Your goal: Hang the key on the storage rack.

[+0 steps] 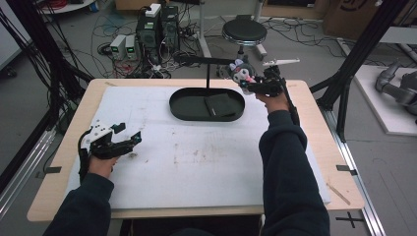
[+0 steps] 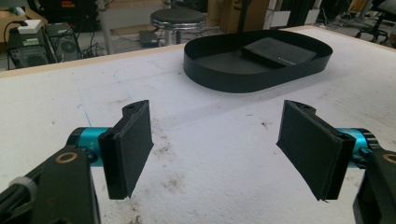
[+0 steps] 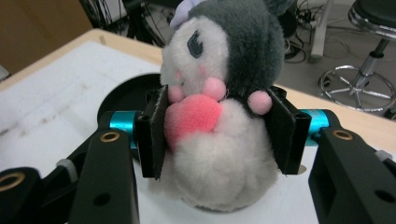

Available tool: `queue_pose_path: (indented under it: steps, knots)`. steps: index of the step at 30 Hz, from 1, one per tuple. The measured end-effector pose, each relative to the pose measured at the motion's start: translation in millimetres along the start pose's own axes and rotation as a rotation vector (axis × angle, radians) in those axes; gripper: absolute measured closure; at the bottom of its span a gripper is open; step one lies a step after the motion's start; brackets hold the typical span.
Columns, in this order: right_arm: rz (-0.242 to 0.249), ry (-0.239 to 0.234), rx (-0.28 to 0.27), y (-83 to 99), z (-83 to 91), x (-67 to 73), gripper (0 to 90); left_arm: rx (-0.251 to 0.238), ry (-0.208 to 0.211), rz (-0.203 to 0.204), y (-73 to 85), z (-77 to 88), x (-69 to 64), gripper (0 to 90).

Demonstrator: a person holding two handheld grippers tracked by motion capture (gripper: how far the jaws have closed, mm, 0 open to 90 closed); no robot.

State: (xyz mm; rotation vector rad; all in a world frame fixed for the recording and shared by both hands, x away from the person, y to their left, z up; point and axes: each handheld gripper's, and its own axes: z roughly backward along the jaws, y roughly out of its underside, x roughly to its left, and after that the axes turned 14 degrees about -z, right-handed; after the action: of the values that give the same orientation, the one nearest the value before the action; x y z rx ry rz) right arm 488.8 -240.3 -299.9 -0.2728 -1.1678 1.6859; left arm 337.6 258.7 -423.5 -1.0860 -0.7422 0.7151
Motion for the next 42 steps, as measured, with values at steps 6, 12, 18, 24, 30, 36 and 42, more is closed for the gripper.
queue_pose_path:
  steps: [6, 12, 18, 24, 30, 36, 42]
  knots:
    - [-0.024, 0.024, -0.011, -7.3, -3.3, -1.0, 46.8, 0.0, -0.001, 0.005, 0.4, 0.7, 0.8, 25.9]
    - [-0.087, -0.002, -0.041, -8.8, 1.1, -8.9, 46.8, 0.0, -0.002, 0.006, 0.4, 0.8, 0.8, 25.8]
    - [-0.103, -0.016, -0.052, -9.8, 4.2, -14.0, 46.8, -0.001, -0.003, 0.007, 0.6, 0.3, 0.9, 25.8]
    - [-0.093, -0.039, -0.048, -10.5, 3.0, -10.3, 46.9, -0.001, -0.005, 0.007, 0.6, 0.6, 1.2, 25.8]
    - [-0.098, -0.06, -0.05, -14.1, 2.1, -8.5, 46.8, -0.001, -0.004, 0.006, 0.5, 0.6, 1.2, 25.9]
    - [-0.185, -0.15, -0.068, -15.3, 4.1, -14.7, 46.8, -0.002, -0.004, 0.007, 0.7, 1.0, 1.8, 25.9]
    - [-0.218, -0.207, -0.075, -15.8, 11.4, -18.8, 46.9, -0.003, -0.009, 0.01, 1.0, 1.5, 2.6, 25.9]
